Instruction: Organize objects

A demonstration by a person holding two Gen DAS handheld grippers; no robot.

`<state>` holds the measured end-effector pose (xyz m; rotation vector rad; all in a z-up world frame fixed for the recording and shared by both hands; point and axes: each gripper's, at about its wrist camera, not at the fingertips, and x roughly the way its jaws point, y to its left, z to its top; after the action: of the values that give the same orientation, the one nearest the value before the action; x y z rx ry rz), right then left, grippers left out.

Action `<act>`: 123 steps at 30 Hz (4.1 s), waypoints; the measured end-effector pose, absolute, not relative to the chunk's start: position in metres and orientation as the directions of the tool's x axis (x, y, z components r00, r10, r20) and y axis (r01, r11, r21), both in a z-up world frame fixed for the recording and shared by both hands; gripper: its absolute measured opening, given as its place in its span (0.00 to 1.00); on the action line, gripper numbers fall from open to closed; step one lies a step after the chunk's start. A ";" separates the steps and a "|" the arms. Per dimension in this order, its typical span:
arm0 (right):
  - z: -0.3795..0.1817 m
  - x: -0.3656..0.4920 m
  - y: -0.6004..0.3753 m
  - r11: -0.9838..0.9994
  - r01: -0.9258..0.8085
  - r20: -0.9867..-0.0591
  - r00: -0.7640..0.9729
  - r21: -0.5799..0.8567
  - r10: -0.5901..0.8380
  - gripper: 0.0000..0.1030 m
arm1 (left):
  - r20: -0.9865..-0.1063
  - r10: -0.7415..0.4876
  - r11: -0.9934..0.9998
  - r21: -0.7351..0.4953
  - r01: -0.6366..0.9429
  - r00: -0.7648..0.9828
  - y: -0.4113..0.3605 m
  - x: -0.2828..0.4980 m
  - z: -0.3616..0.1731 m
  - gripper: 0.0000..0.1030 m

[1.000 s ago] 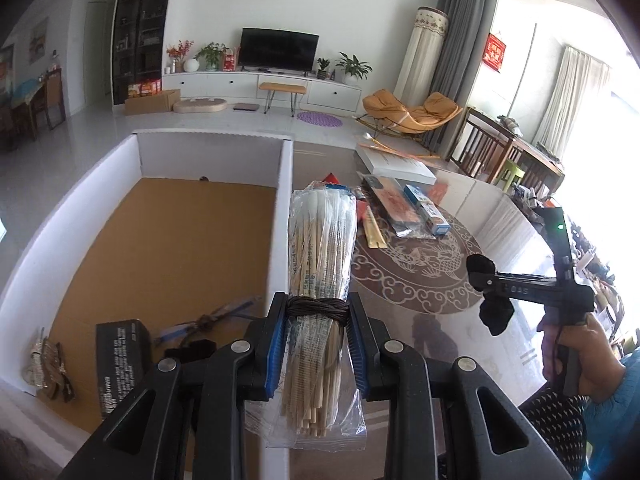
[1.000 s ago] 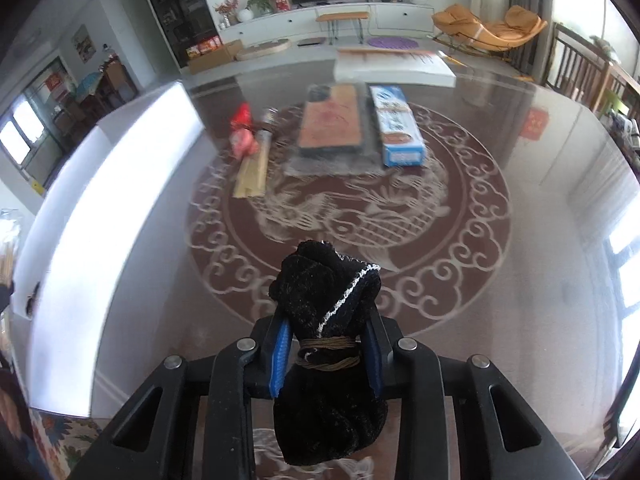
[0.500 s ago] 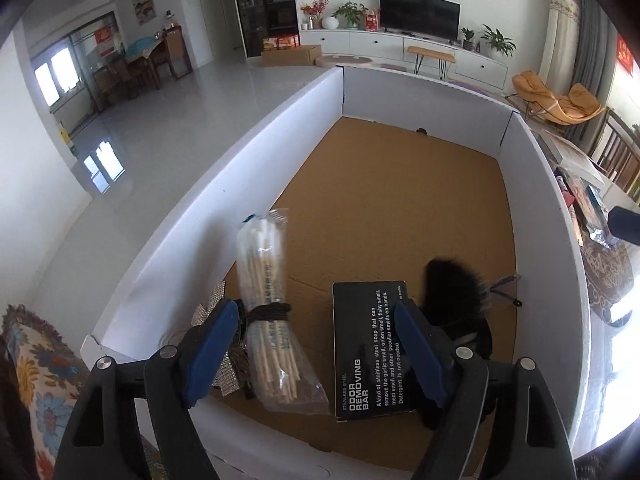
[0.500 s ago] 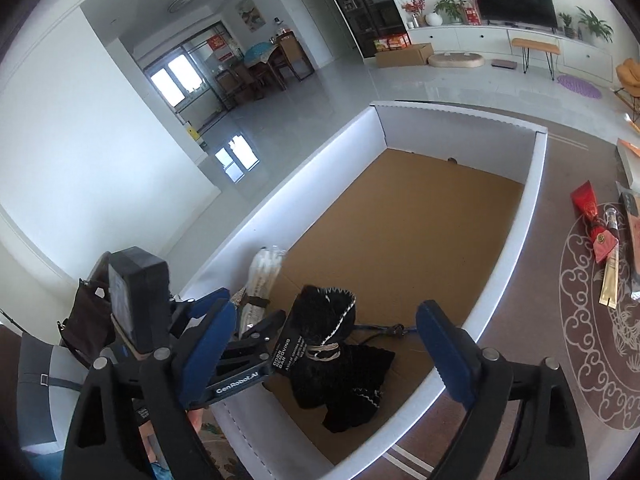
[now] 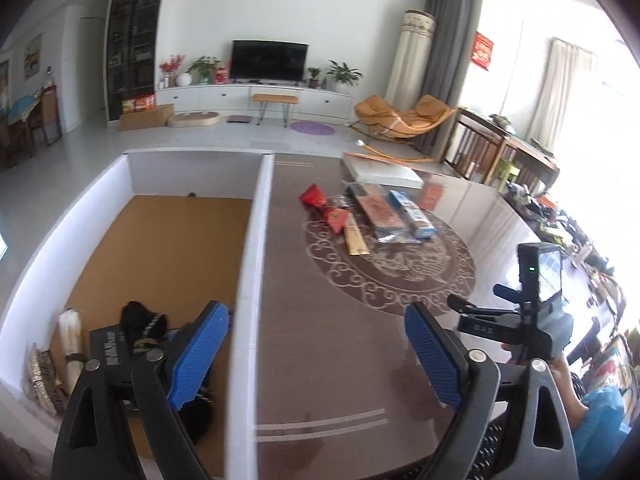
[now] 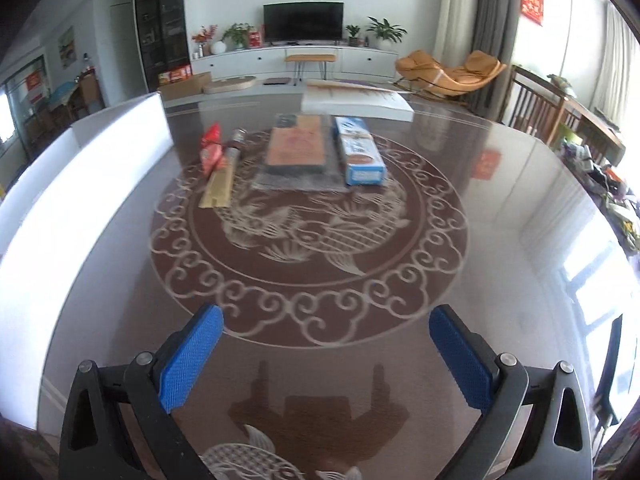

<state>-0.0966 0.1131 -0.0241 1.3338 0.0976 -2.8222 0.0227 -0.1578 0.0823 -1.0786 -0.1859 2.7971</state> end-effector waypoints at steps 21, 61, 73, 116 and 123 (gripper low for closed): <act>-0.066 -0.103 0.197 -0.997 -0.047 -0.804 -0.594 0.064 -0.024 1.00 | -0.798 0.085 -0.996 -0.070 -0.048 -0.597 -0.056 -0.087 -0.021 1.00; -0.068 -0.105 0.188 -0.999 -0.017 -0.811 -0.584 0.036 -0.019 1.00 | -0.805 -0.044 -0.999 0.038 0.023 -0.591 -0.081 -0.102 -0.068 0.92; -0.069 -0.105 0.185 -1.000 -0.015 -0.815 -0.579 0.015 -0.004 1.00 | -0.823 -0.029 -0.999 0.010 0.036 -0.567 -0.093 -0.109 -0.071 1.00; -0.045 -0.171 0.179 -0.998 0.014 -0.807 -0.588 0.064 -0.060 0.98 | -0.816 0.011 -1.000 0.006 -0.029 -0.579 -0.093 -0.114 -0.073 1.00; -0.028 -0.292 0.136 -0.990 0.101 -0.811 -0.569 0.094 -0.135 0.75 | -0.816 0.011 -1.000 0.006 -0.029 -0.579 -0.093 -0.114 -0.073 1.00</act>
<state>-0.2917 0.1364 -0.0276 1.3846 -0.0558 -2.6705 -0.1135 -0.0925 -0.0734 -1.4313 0.0292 2.7711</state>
